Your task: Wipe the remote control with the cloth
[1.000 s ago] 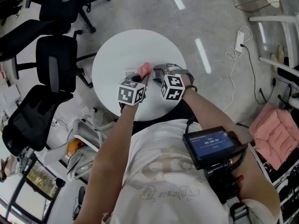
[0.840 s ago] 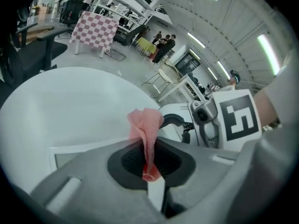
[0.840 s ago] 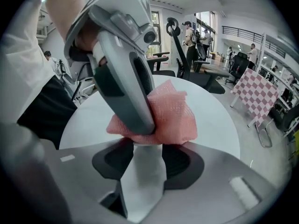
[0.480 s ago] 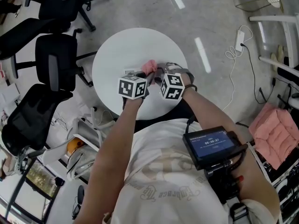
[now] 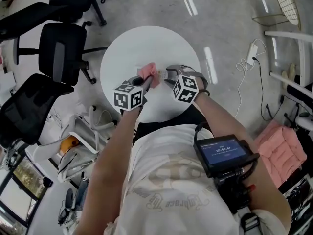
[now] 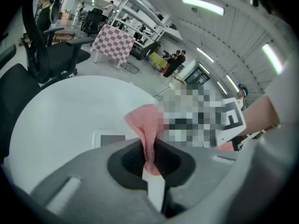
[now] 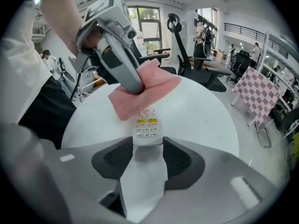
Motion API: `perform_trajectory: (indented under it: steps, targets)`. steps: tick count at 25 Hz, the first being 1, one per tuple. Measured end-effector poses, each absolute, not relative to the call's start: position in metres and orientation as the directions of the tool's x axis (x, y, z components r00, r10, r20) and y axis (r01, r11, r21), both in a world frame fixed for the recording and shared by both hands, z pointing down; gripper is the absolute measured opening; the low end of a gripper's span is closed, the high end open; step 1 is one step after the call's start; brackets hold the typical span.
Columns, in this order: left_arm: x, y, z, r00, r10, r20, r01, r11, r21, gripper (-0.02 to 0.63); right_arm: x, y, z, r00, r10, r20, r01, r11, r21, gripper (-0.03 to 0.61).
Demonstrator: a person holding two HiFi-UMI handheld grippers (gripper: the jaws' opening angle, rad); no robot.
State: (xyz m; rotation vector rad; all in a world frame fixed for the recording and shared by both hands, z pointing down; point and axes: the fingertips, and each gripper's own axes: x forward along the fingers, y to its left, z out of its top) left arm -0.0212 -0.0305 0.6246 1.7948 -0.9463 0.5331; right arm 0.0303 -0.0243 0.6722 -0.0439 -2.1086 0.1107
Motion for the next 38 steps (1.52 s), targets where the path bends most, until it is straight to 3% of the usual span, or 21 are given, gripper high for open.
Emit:
perform_trajectory:
  steps: [11, 20, 28, 34, 38]
  targets:
    - [-0.042, 0.013, 0.616, 0.54, -0.514, 0.666, -0.795, -0.051, 0.605, 0.018, 0.021, -0.033, 0.668, -0.465, 0.078, 0.882, 0.046, 0.997, -0.064, 0.27]
    - [-0.062, 0.059, 0.598, 0.45, -0.613, 0.649, -0.781, 0.083, 0.619, 0.018, 0.006, -0.039, 0.675, -0.229, 0.048, 0.972, 0.099, 0.995, -0.026, 0.29]
    - [-0.089, 0.109, 0.604, 0.381, -0.673, 0.634, -0.755, 0.169, 0.633, 0.018, -0.012, -0.036, 0.682, -0.123, 0.001, 0.992, 0.115, 0.993, 0.013, 0.253]
    - [-0.092, 0.121, 0.601, 0.351, -0.688, 0.635, -0.752, 0.197, 0.629, 0.019, -0.015, -0.034, 0.682, -0.126, 0.004, 0.992, 0.14, 0.99, 0.014, 0.249]
    - [-0.092, 0.123, 0.599, 0.359, -0.697, 0.621, -0.738, 0.196, 0.645, 0.019, -0.007, -0.026, 0.68, -0.175, 0.061, 0.983, 0.022, 0.998, -0.058, 0.249]
